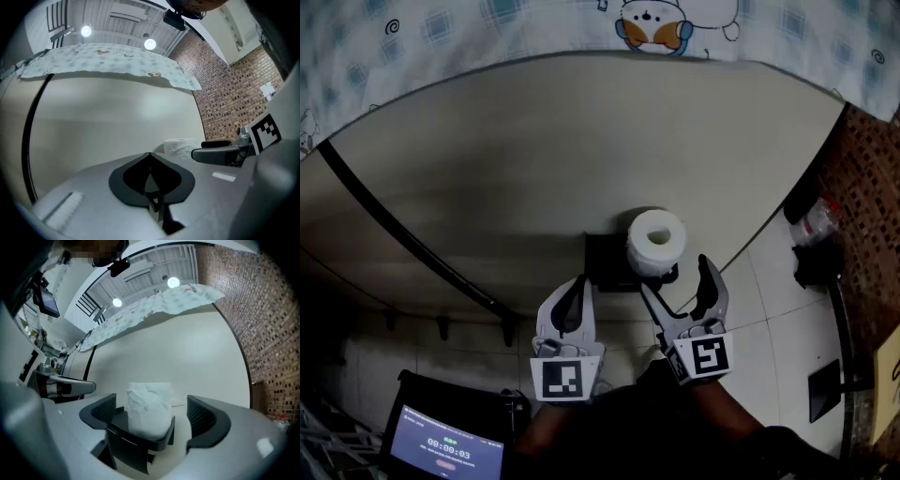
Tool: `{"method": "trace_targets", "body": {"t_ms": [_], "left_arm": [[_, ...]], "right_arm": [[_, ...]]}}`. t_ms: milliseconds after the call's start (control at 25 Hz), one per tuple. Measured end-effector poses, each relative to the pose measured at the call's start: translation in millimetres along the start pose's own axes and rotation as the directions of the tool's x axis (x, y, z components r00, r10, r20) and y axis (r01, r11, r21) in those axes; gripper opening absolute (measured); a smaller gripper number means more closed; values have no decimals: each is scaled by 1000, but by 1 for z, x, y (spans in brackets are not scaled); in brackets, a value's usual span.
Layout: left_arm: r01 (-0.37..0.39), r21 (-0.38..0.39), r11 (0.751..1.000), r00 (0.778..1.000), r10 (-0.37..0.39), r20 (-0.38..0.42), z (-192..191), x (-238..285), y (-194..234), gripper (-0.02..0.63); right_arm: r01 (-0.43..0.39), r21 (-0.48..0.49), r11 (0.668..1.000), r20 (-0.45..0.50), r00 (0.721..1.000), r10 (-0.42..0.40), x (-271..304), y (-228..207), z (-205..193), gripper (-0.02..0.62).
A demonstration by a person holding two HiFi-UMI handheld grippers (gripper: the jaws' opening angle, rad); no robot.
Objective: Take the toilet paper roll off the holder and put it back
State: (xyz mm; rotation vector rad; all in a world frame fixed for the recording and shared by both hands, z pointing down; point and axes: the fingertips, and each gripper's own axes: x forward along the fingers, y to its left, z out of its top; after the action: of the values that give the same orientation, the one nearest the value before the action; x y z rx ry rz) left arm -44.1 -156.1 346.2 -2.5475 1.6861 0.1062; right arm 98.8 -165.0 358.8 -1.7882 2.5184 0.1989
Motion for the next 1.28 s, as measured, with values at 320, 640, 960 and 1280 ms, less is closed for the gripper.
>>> {"method": "trace_targets", "body": {"t_ms": [320, 640, 960, 1280], "left_arm": [[-17, -14, 1000, 1000, 17, -6, -1, 4, 7, 18], [-26, -17, 1000, 999, 26, -19, -5, 8, 17, 18], [-38, -23, 999, 999, 38, -25, -9, 12, 26, 18], [-37, -20, 999, 999, 37, -30, -10, 13, 25, 18]], "right_arm": [[-16, 45, 999, -39, 999, 18, 34, 5, 2, 584], [-29, 2, 1000, -106, 994, 29, 63, 7, -7, 583], [-18, -11, 1000, -141, 990, 16, 72, 5, -10, 546], [-55, -7, 998, -127, 990, 54, 74, 10, -2, 463]]}}
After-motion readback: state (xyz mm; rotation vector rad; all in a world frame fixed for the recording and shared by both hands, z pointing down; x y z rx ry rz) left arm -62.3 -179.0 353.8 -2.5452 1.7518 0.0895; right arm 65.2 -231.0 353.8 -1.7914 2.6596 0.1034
